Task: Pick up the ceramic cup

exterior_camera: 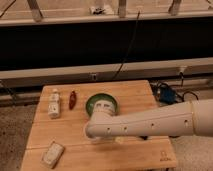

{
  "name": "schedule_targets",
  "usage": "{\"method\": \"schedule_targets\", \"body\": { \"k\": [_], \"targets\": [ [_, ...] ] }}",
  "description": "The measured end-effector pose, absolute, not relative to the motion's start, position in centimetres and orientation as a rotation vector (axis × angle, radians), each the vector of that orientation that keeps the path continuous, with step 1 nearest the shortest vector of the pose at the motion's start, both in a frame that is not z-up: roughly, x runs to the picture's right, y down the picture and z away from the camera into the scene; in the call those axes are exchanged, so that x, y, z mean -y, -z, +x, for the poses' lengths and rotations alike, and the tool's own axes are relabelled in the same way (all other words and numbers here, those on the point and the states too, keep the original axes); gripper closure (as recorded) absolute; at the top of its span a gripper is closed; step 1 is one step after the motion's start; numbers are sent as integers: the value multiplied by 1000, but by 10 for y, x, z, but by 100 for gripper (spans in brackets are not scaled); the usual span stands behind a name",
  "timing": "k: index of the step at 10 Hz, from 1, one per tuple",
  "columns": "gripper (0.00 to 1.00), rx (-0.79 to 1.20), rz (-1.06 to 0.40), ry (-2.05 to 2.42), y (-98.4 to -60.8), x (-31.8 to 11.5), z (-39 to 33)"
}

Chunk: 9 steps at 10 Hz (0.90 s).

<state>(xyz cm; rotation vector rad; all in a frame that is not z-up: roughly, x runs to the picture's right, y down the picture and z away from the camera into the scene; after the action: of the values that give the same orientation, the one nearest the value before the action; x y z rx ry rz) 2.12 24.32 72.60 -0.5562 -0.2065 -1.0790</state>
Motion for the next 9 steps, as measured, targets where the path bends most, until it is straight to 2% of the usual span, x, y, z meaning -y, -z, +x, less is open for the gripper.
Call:
{"method": "schedule_targets", "body": {
  "k": [2,4,5,7,8,9],
  "targets": [
    [22,209,-553,1083,-728,-243,23],
    [30,213,-548,1083,-728,-241,24],
    [30,212,-548,1084,-728,-241,25],
    [21,212,-546,1090,-729,-241,28],
    [21,213,-544,1090,-729,-240,28],
    [26,217,-541,1090,-729,-238,29]
  ]
}}
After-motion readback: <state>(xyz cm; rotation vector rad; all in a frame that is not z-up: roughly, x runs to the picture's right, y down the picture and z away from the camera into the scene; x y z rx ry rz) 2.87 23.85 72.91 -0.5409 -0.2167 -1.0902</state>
